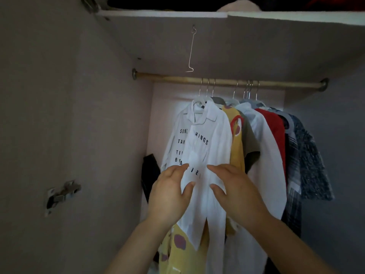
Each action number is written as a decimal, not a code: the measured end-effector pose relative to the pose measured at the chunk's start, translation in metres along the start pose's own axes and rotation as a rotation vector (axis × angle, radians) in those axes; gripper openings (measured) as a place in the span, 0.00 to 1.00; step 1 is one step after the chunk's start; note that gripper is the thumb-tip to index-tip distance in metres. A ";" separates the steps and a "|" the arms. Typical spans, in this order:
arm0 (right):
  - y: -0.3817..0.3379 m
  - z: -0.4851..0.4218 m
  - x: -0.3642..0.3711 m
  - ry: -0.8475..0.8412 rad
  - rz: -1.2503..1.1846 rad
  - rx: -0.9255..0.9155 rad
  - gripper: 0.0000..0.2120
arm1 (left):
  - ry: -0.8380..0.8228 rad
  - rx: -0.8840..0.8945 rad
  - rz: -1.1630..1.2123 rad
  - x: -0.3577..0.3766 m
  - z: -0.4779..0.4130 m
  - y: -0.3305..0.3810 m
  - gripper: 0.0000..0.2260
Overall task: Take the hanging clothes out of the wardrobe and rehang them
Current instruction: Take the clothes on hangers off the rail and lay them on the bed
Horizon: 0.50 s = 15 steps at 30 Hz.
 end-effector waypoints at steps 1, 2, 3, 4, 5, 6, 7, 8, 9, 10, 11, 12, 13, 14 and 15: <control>0.004 -0.013 0.007 0.021 0.006 -0.022 0.19 | 0.006 0.004 0.002 0.007 -0.011 -0.008 0.22; 0.007 -0.028 0.013 0.047 0.028 -0.048 0.19 | 0.011 0.008 0.007 0.013 -0.024 -0.015 0.22; 0.009 -0.043 0.019 0.065 0.058 -0.069 0.19 | 0.018 0.012 0.015 0.020 -0.037 -0.024 0.22; 0.011 -0.058 0.025 0.063 0.091 -0.082 0.20 | 0.029 0.018 0.028 0.026 -0.051 -0.032 0.22; 0.013 -0.074 0.031 0.050 0.112 -0.091 0.20 | 0.039 0.020 0.045 0.031 -0.066 -0.040 0.22; 0.015 -0.092 0.036 0.045 0.123 -0.093 0.21 | 0.044 0.020 0.066 0.036 -0.081 -0.048 0.21; 0.016 -0.111 0.039 0.048 0.140 -0.092 0.21 | 0.048 0.021 0.087 0.039 -0.098 -0.055 0.21; 0.016 -0.130 0.041 0.061 0.166 -0.096 0.22 | 0.054 0.027 0.103 0.043 -0.113 -0.062 0.21; 0.017 -0.149 0.044 0.081 0.193 -0.108 0.22 | 0.061 0.038 0.115 0.046 -0.129 -0.069 0.21; 0.017 -0.167 0.046 0.104 0.214 -0.117 0.22 | 0.068 0.047 0.125 0.050 -0.144 -0.077 0.21; 0.019 -0.185 0.048 0.125 0.225 -0.114 0.22 | 0.073 0.053 0.136 0.053 -0.158 -0.084 0.21; 0.022 -0.202 0.050 0.149 0.236 -0.110 0.23 | 0.078 0.058 0.144 0.056 -0.172 -0.091 0.21; 0.025 -0.219 0.052 0.177 0.251 -0.108 0.23 | 0.080 0.061 0.150 0.059 -0.185 -0.097 0.21; 0.029 -0.235 0.054 0.202 0.274 -0.110 0.23 | 0.080 0.064 0.158 0.062 -0.197 -0.102 0.21; 0.032 -0.249 0.057 0.222 0.297 -0.112 0.22 | 0.079 0.064 0.169 0.066 -0.206 -0.107 0.21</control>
Point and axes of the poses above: each hand's wrist, its own z-axis away from the middle knuckle, its own x-axis out of the palm, y = z × x, the point moved 2 cm from there along -z, towards the middle knuckle, and after that the axes turned 2 degrees about x, right-handed, at the moved point
